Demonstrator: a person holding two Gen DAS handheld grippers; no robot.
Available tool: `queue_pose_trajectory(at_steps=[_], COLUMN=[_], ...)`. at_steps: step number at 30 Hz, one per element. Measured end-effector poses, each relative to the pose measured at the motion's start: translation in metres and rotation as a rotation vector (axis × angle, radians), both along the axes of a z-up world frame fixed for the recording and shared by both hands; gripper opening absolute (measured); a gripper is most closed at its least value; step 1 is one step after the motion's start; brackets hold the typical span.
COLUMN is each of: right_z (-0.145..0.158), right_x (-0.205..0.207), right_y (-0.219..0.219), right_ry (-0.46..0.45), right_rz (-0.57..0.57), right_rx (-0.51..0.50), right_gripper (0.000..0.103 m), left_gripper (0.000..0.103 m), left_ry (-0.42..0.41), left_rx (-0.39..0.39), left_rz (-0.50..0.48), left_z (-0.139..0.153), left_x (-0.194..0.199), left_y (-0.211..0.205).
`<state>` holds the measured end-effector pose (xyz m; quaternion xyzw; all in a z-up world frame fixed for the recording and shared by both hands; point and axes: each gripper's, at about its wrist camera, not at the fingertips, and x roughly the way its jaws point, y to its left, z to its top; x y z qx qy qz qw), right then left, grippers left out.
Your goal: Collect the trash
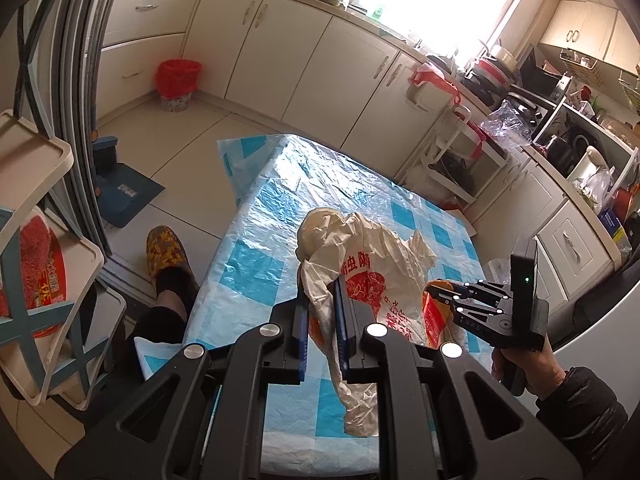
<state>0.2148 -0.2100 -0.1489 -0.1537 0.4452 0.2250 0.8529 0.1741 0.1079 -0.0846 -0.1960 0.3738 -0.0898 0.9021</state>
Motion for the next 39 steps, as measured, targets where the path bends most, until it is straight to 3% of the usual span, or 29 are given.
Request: queue_pose_trajectory(at_steps=[1,7,13,15,20,25,32,39], right_z=[0.002,0.041,0.077,0.079,0.080,0.092,0.094,0.116], right_x=[-0.002,-0.030,-0.085,-0.104,-0.123,-0.135,-0.163,-0.203], right_y=[-0.002,-0.024,-0.061,-0.069,-0.096,-0.121,-0.128,-0.165], right_ry=[-0.002,-0.129,-0.291,-0.340,-0.369,-0.419,-0.413,-0.499], right_rz=[-0.009,-0.128,-0.284,-0.321,-0.428,-0.528,-0.543,-0.626], right_rx=[0.007,0.125,0.170,0.134,0.154,0.240,0.304,0.423], right_gripper=[0.008,0.007,0.007,0.007,0.007,0.007,0.007,0.007], left_gripper=[0.011,0.011,0.011,0.011,0.011,0.011,0.011,0.011], left_ry=[-0.002,-0.036,-0.069,-0.077,-0.104,-0.123,-0.162,-0.171], left_rx=[0.001,0.013,0.029,0.036,0.067,0.088,0.125,0.126], left_rz=[-0.002,-0.024,-0.069,-0.087,-0.128,-0.164,-0.195,-0.217], left_z=[0.001,0.014,0.027,0.032,0.043,0.051,0.063,0.068], left_x=[-0.001,-0.010,-0.022,-0.025,-0.037,-0.047,-0.062,-0.069], left_y=[-0.002,-0.015,-0.039,-0.048,-0.073,-0.093,-0.115,-0.130])
